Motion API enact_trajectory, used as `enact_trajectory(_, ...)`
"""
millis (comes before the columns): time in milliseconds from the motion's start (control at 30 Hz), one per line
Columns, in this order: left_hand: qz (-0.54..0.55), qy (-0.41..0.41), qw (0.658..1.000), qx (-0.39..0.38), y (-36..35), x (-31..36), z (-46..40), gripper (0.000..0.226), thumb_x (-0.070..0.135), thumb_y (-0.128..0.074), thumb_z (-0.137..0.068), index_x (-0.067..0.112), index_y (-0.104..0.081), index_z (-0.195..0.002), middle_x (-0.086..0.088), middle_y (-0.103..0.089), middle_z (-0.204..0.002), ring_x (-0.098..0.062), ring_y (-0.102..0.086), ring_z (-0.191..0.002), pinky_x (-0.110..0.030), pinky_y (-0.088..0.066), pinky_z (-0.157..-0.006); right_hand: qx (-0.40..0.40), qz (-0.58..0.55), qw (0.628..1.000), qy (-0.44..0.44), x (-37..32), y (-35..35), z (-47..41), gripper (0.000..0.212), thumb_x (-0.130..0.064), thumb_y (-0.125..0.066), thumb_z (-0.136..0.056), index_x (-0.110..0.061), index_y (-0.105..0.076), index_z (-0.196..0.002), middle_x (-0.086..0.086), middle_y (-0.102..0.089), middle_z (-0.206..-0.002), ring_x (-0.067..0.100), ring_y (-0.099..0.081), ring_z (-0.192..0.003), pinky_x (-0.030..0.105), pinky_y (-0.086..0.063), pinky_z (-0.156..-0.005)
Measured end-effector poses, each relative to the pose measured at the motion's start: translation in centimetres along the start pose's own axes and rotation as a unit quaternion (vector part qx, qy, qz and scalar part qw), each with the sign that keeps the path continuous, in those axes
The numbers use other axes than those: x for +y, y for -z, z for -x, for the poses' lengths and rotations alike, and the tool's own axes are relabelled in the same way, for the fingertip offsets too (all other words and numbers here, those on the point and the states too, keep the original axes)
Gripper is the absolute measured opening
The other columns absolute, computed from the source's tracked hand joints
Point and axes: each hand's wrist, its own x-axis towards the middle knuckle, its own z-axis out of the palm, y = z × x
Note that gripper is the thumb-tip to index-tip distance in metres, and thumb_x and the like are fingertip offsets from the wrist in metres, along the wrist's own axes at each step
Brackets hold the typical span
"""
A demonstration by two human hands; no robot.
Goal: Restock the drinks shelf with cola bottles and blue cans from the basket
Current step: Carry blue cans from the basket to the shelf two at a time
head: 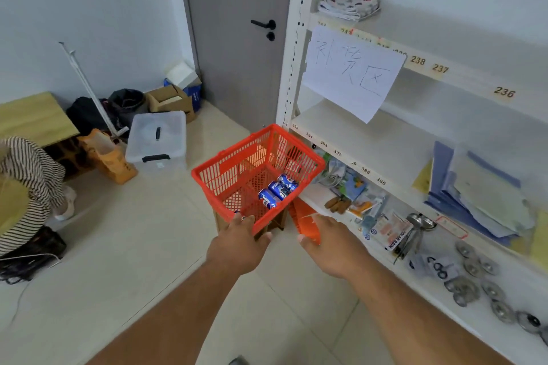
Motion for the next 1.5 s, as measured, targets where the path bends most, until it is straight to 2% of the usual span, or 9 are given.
enact_trajectory(233,0.037,0.032,0.999,-0.01,0.4,0.2,-6.8,0.071,0.074,-0.045,-0.088,0.035,-0.046,-0.147,0.005,-0.049,-0.147,-0.027,-0.052,-0.132,-0.051,-0.051,-0.104,-0.045,0.018,0.999,0.02,-0.4,0.8,-8.3,0.064,-0.059,-0.054,-0.099,-0.018,-0.047,-0.147,0.005,-0.054,-0.147,0.027,-0.053,-0.134,0.041,-0.048,-0.104)
enact_trajectory(400,0.055,0.078,0.995,-0.021,0.9,1.4,-10.9,0.063,0.069,-0.053,-0.087,0.032,-0.051,-0.137,0.005,-0.055,-0.138,-0.026,-0.059,-0.121,-0.049,-0.056,-0.097,-0.062,0.006,0.997,0.053,0.9,2.4,-15.0,0.042,-0.057,-0.057,-0.093,-0.025,-0.054,-0.12,0.0,-0.062,-0.118,0.025,-0.063,-0.109,0.042,-0.055,-0.089)
enact_trajectory(633,0.054,0.138,0.989,-0.013,1.0,4.1,-16.6,0.062,0.057,-0.058,-0.096,0.023,-0.048,-0.147,0.0,-0.051,-0.151,-0.028,-0.055,-0.132,-0.043,-0.051,-0.104,-0.096,-0.011,0.993,0.074,3.2,3.6,-24.0,0.045,-0.058,-0.059,-0.085,-0.029,-0.059,-0.119,-0.001,-0.066,-0.111,0.024,-0.065,-0.099,0.045,-0.058,-0.085)
enact_trajectory(800,0.115,0.165,0.979,-0.034,0.0,3.8,-18.4,0.052,0.053,-0.065,-0.092,0.025,-0.058,-0.135,0.003,-0.066,-0.13,-0.022,-0.067,-0.108,-0.042,-0.06,-0.093,-0.124,-0.002,0.988,0.091,3.1,3.6,-28.0,0.038,-0.049,-0.064,-0.092,-0.023,-0.059,-0.119,0.002,-0.065,-0.108,0.025,-0.065,-0.096,0.045,-0.058,-0.085)
enact_trajectory(967,0.146,0.199,0.968,-0.046,-0.4,2.9,-21.6,0.06,0.056,-0.066,-0.09,0.025,-0.053,-0.14,0.004,-0.064,-0.132,-0.023,-0.066,-0.11,-0.04,-0.058,-0.094,-0.16,0.013,0.982,0.1,2.7,2.4,-31.9,0.038,-0.053,-0.058,-0.086,-0.025,-0.059,-0.112,-0.001,-0.067,-0.101,0.023,-0.066,-0.09,0.046,-0.059,-0.081)
enact_trajectory(1167,0.251,0.199,0.944,-0.082,-1.8,1.5,-26.6,0.037,0.043,-0.07,-0.093,0.028,-0.056,-0.124,0.006,-0.07,-0.11,-0.016,-0.069,-0.093,-0.033,-0.059,-0.083,-0.173,0.065,0.98,0.077,1.1,2.5,-35.6,0.041,-0.041,-0.066,-0.095,-0.02,-0.059,-0.129,0.005,-0.066,-0.121,0.028,-0.065,-0.109,0.039,-0.054,-0.089)
enact_trajectory(1300,0.285,0.219,0.926,-0.114,-3.8,0.1,-29.9,0.044,0.038,-0.073,-0.088,0.024,-0.06,-0.127,0.005,-0.073,-0.097,-0.009,-0.07,-0.079,-0.025,-0.054,-0.065,-0.183,0.087,0.977,0.067,0.9,1.0,-38.4,0.035,-0.042,-0.063,-0.091,-0.021,-0.063,-0.119,0.005,-0.069,-0.114,0.029,-0.068,-0.105,0.041,-0.056,-0.088)
enact_trajectory(1400,0.315,0.266,0.904,-0.118,-5.9,-0.6,-32.0,0.058,0.043,-0.075,-0.084,0.019,-0.055,-0.132,0.002,-0.071,-0.106,-0.01,-0.068,-0.08,-0.029,-0.057,-0.064,-0.204,0.093,0.972,0.068,1.1,-0.3,-40.2,0.028,-0.037,-0.062,-0.092,-0.022,-0.064,-0.115,0.004,-0.07,-0.111,0.028,-0.068,-0.103,0.041,-0.056,-0.087)
enact_trajectory(1500,0.357,0.322,0.87,-0.113,-8.7,-1.0,-34.3,0.069,0.042,-0.078,-0.087,0.013,-0.05,-0.143,-0.002,-0.065,-0.117,-0.005,-0.059,-0.075,-0.022,-0.045,-0.055,-0.225,0.101,0.967,0.068,1.4,-2.0,-42.1,0.027,-0.033,-0.063,-0.095,-0.02,-0.063,-0.118,0.005,-0.069,-0.114,0.028,-0.067,-0.106,0.037,-0.054,-0.086)
